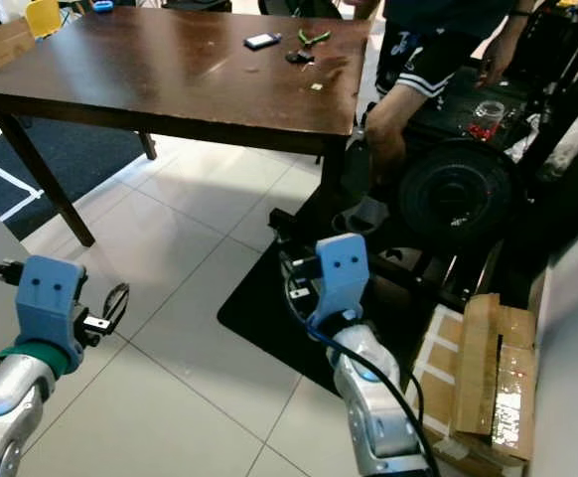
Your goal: Hang keys on a hook
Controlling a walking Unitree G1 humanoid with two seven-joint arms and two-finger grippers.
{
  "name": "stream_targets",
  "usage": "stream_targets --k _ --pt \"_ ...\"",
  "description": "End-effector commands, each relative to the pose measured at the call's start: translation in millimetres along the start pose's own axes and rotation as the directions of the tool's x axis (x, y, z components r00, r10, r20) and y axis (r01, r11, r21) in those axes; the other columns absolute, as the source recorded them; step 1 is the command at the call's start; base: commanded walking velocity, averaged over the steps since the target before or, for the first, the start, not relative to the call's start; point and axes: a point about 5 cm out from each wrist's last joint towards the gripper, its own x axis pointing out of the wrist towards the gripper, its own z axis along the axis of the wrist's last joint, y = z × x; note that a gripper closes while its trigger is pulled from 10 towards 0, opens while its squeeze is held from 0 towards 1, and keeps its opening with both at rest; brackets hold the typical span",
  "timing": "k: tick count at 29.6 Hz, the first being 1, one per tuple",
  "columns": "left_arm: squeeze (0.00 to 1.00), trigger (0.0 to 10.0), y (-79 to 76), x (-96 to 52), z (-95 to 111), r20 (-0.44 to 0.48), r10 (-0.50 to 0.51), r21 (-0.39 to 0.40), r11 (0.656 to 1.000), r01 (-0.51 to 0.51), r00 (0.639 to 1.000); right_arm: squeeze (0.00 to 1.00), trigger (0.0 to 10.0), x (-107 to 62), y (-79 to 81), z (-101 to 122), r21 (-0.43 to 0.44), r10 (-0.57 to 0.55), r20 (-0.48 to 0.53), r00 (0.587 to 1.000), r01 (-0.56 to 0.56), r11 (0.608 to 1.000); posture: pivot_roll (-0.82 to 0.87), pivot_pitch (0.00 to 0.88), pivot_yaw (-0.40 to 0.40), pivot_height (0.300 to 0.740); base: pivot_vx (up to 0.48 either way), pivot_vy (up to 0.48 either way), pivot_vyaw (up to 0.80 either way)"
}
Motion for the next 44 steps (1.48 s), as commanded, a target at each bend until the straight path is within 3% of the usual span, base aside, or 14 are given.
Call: stream_targets --k 1,35,44 --pt "0.0 10.0 2.8 -2.9 -2.3 -0.013 0.01 0.007 1.0 -0.01 1.0 0.0 10.0 -1.6 1.7 -1.3 0.017 0.005 -0.006 1.0 -0.005 1.0 -0.06 0.084 0.115 0.74 0.0 0.0 0.0" --pt "0.0 10.0 3.0 -3.2 -0.4 -0.009 0.011 0.005 1.0 -0.011 1.0 0.0 10.0 -1.8 1.2 0.5 0.017 0.004 -0.004 1.0 -0.004 1.0 -0.06 0.093 0.113 0.74 0.0 0.0 0.0" --pt "0.0 10.0 -1.9 -3.7 1.7 0.002 0.015 -0.014 1.0 -0.015 1.0 0.0 10.0 -3.8 -2.9 -0.5 0.001 0.013 -0.02 1.0 -0.013 1.0 -0.08 0.101 0.075 0.74 0.0 0.0 0.0"
